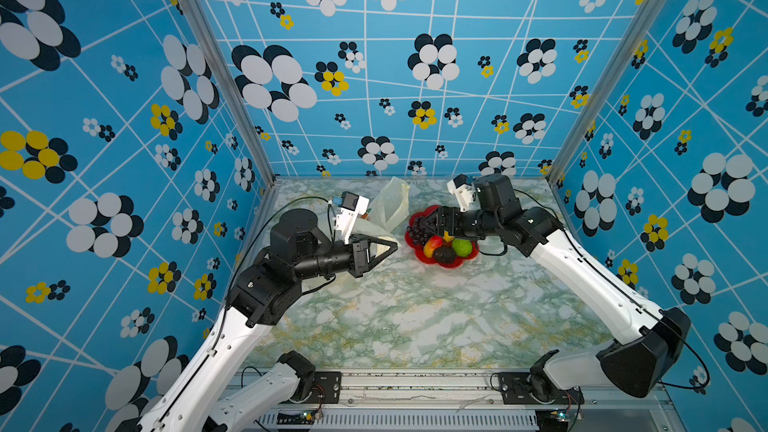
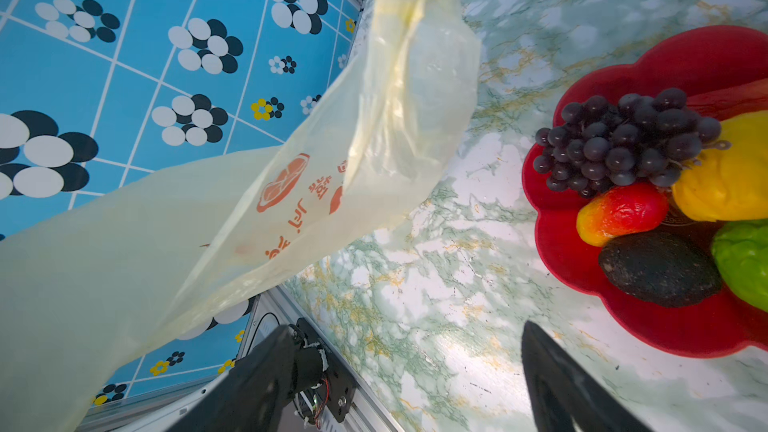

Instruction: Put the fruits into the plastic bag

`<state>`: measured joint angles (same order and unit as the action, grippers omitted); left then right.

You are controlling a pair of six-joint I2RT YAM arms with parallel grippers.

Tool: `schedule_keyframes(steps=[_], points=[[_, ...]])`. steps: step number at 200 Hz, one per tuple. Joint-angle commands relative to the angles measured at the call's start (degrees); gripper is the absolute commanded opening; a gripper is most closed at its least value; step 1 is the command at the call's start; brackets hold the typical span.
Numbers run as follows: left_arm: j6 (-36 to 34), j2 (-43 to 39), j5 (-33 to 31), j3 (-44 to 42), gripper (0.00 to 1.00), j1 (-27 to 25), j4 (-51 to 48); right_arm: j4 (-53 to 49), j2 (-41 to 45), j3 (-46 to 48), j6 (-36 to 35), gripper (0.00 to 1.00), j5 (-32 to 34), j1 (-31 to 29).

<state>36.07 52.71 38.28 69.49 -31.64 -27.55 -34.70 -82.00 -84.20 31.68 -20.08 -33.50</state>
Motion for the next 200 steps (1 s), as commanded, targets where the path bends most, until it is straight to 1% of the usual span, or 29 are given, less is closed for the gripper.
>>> schedule_keyframes(steps=[1,39,63,70,73,83,113,130,144,164,178,200], points=[[-1.43,-0.02,1.77,1.61,0.0,-0.27,-1.84,0.63,-0.61,-2.52,-1.92,0.9,-0.26,-0.42],[0.18,0.02,2.37,0.08,0.0,-0.27,0.53,-0.45,-2.57,-2.67,-3.62,0.92,3.39,-0.43],[0.16,-0.39,1.84,-0.85,0.0,-0.27,0.29,-2.3,-7.57,-6.61,-5.1,0.92,4.78,-0.43],[0.13,-0.5,1.6,-0.99,0.0,-0.22,0.0,-3.08,-9.25,-7.04,-5.29,0.91,5.03,-0.43],[0.03,-0.58,1.52,-1.08,0.0,-0.26,-0.11,-3.37,-10.04,-9.13,-5.25,0.91,5.19,-0.39],[-0.03,-0.92,1.04,-1.22,0.0,-0.27,-0.46,-4.17,-12.29,-10.62,-5.04,0.9,5.78,-0.43],[-0.03,-2.69,-0.39,-1.48,0.0,-0.17,-1.51,-5.42,-16.64,-11.51,-4.08,0.87,9.33,-0.41],[-0.29,-3.44,-1.04,-1.62,0.0,-0.02,-2.35,-5.27,-17.99,-11.25,-3.57,0.84,9.54,-0.39],[-0.59,-3.66,-1.35,-1.35,0.0,0.09,-3.09,-5.35,-18.52,-11.09,-3.14,0.8,9.12,-0.39],[-0.87,-3.89,-1.92,-1.22,0.0,0.43,-3.56,-4.48,-17.82,-9.57,-2.19,0.77,7.86,-0.4],[-0.84,-4.06,-2.74,-1.37,0.0,0.7,-3.41,-3.44,-16.31,-8.01,-1.21,0.78,6.73,-0.42],[-0.36,-4.1,-3.46,-1.6,0.0,1.04,-2.58,0.04,-12.79,-0.57,1.22,0.83,4.79,-0.41]])
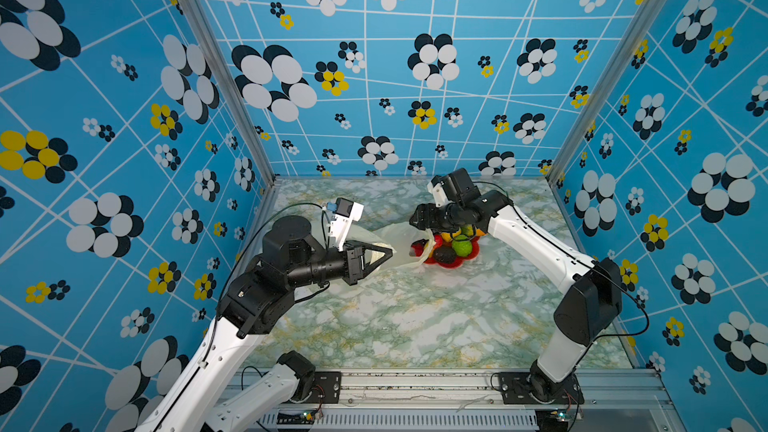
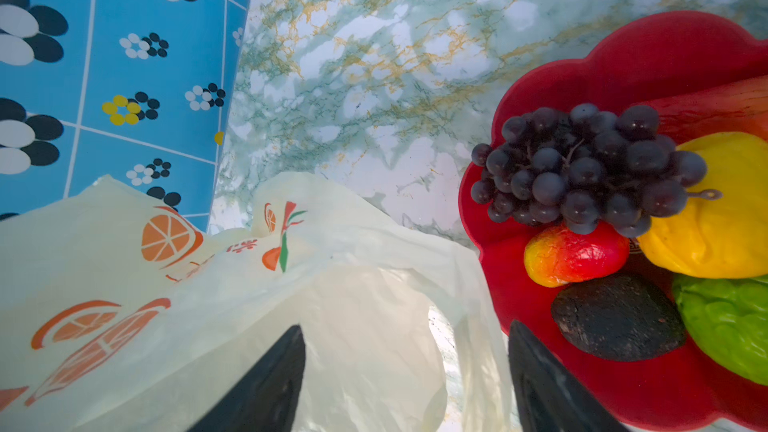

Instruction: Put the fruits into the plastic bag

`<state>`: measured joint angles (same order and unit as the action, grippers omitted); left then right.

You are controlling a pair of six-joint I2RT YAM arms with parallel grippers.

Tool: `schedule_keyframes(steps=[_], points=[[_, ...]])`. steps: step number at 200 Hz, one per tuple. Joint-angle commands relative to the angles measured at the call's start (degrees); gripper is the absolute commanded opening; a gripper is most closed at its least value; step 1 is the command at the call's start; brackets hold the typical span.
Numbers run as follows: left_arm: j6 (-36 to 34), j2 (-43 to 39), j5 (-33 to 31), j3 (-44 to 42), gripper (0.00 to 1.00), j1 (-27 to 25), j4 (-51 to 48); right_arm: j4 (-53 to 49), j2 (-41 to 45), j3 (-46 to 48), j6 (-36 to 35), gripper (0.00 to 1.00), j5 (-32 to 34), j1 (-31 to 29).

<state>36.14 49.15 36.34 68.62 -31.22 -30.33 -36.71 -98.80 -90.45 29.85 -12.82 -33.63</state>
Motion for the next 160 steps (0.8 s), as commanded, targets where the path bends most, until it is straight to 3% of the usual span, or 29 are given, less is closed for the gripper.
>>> schedule_keyframes(steps=[1,23,60,109,134,160], points=[[-0.35,-0.54,-1.48,-0.79,0.0,0.63,0.27,2.15,4.17,6.01,3.22,0.83,-2.6,-0.29],[0.06,-0.24,-1.54,-1.13,0.0,0.81,1.36,6.16,6.86,11.9,6.52,0.86,-6.76,-0.28],[0.41,0.05,-1.81,-1.54,0.0,0.91,2.5,11.79,9.49,18.88,10.06,0.89,-7.75,-0.39],[0.47,-0.54,-3.27,-1.3,0.0,1.16,2.11,17.04,7.76,21.91,13.23,0.76,-10.54,-1.31],[0.49,-1.17,-3.99,-1.78,0.0,1.88,2.02,18.86,6.96,23.0,14.24,0.55,-11.86,-1.43],[0.37,-1.51,-4.94,-1.43,0.0,3.88,0.87,17.24,8.81,21.49,13.04,0.12,-10.12,-1.39]])
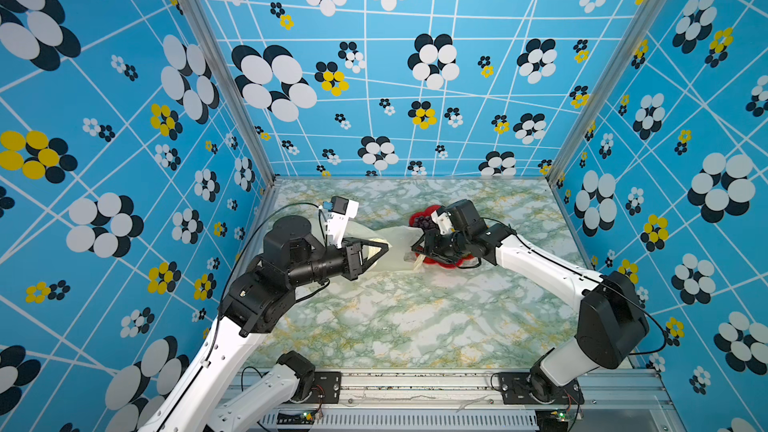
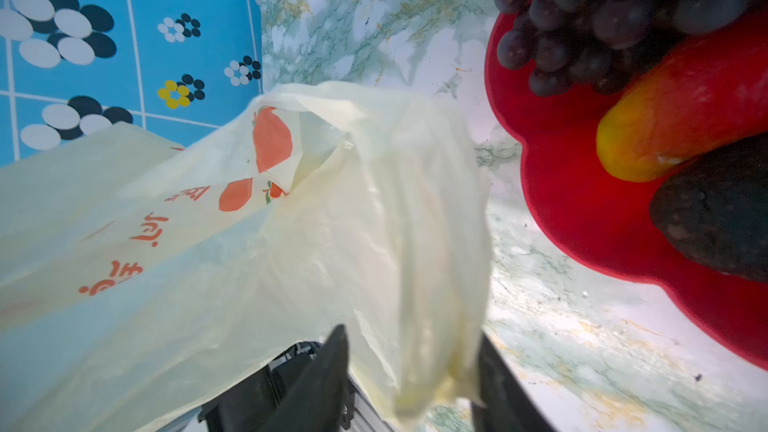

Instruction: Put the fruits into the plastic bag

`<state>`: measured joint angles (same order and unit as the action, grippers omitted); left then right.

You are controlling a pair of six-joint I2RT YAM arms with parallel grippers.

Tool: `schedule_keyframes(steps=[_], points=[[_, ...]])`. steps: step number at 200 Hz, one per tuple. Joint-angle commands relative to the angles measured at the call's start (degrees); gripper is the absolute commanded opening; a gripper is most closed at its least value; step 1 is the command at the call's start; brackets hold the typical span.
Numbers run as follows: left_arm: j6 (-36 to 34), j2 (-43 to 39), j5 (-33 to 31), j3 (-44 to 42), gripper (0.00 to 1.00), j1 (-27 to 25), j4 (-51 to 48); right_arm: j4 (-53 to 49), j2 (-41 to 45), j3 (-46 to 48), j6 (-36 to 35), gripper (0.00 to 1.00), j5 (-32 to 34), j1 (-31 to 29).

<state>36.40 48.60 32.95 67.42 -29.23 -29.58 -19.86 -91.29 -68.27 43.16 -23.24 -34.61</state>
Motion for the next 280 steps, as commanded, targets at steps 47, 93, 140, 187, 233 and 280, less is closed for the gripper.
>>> schedule_keyframes(steps=[47,93,140,187,233,280], points=[[-1.57,-2.9,-10.21,3.99,0.08,11.09,-9.83,-6.68,11.15,-9.76,-6.25,0.0,8.44,-0.46],[-1.5,-3.8,-9.78,4.31,0.51,17.13,-14.01,-6.33,15.24,-13.79,-5.08,0.0,6.63,-0.7],[0.43,-3.73,-8.2,0.43,0.69,18.57,-15.24,-4.71,13.97,-13.05,-4.11,0.0,6.46,-3.6],[1.46,-7.9,-10.4,-2.41,0.71,18.44,-25.03,-4.17,12.63,-14.03,-3.69,0.0,6.27,-4.84],[10.08,-17.12,-6.56,-6.73,0.72,18.09,-32.46,-4.55,10.54,-16.98,-3.81,0.0,6.62,-5.79],[21.39,-27.59,-1.52,-13.77,0.71,18.14,-36.7,-10.42,5.79,-27.23,-3.45,0.0,14.23,-6.17]])
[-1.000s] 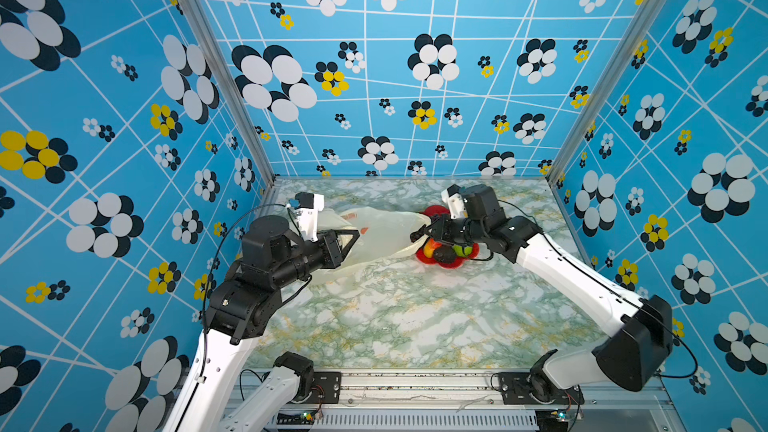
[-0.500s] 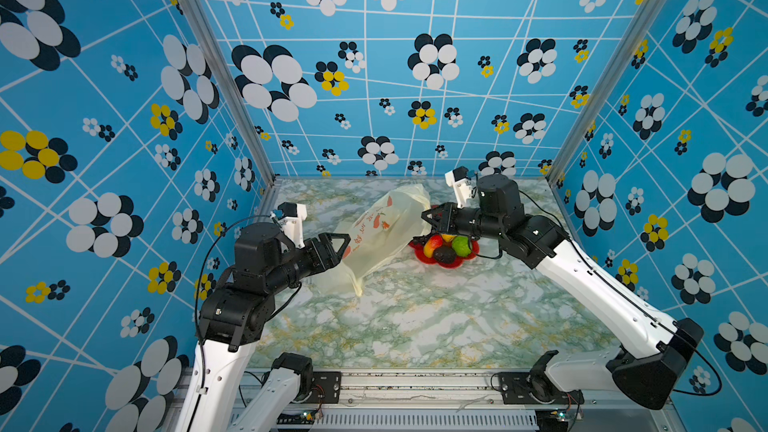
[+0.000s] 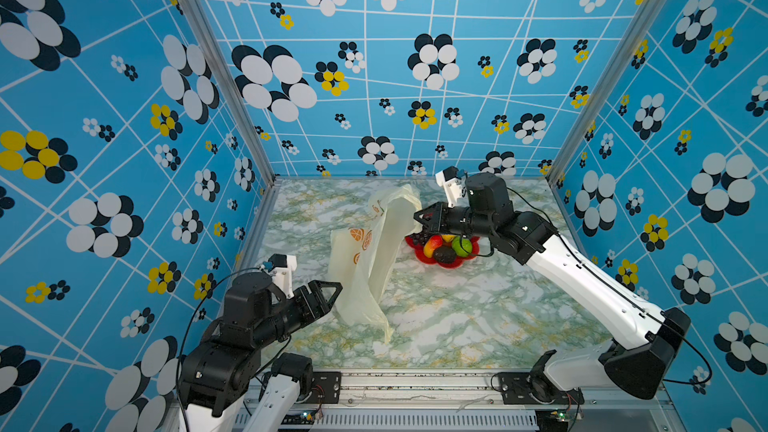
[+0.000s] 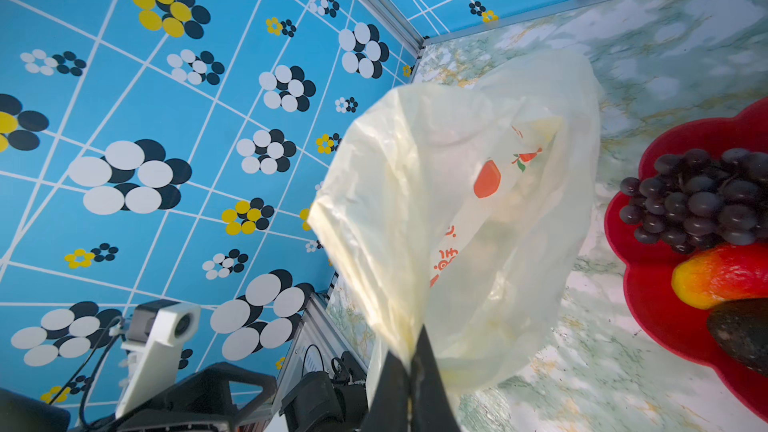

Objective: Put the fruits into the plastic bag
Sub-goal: 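Pull the bag open, right gripper raising its handle, left gripper drawing back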

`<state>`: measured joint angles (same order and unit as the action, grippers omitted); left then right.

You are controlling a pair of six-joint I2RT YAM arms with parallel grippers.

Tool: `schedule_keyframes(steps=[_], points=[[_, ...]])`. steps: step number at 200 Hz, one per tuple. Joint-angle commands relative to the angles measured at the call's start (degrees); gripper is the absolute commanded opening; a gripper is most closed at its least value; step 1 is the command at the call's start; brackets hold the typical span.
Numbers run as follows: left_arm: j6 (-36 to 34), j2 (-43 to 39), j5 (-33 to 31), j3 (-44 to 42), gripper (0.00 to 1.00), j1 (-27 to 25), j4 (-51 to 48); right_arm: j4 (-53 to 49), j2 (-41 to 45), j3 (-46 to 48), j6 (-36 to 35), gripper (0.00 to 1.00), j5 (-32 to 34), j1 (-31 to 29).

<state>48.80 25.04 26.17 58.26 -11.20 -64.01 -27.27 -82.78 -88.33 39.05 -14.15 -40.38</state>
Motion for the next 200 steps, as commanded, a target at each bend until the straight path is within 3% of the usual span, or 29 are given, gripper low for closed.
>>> schedule_keyframes(steps=[1,22,56,119,176,200], points=[[9.41,-4.34,5.41,-4.8,0.71,0.07,-2.0,-3.12,-2.94,-7.49,0.67,0.0,5.25,-0.4],[14.13,-8.33,6.52,-7.95,0.71,0.12,0.67,-3.1,-6.21,-12.62,1.8,0.0,6.58,-1.11],[16.69,-8.35,7.59,-9.6,0.73,0.09,4.98,-3.51,-11.39,-20.77,1.86,0.0,9.41,-3.93],[18.33,-0.16,10.77,-8.18,0.78,-2.03,15.88,-13.19,-22.73,-40.93,-2.4,0.0,14.78,-6.99],[20.37,7.13,1.99,-5.32,0.8,-18.21,20.52,-21.33,-32.13,-57.9,-4.05,0.0,16.26,-7.18],[22.81,9.37,-1.68,-6.24,0.81,-24.13,25.58,-22.26,-33.8,-60.79,-3.95,0.0,16.28,-7.51]])
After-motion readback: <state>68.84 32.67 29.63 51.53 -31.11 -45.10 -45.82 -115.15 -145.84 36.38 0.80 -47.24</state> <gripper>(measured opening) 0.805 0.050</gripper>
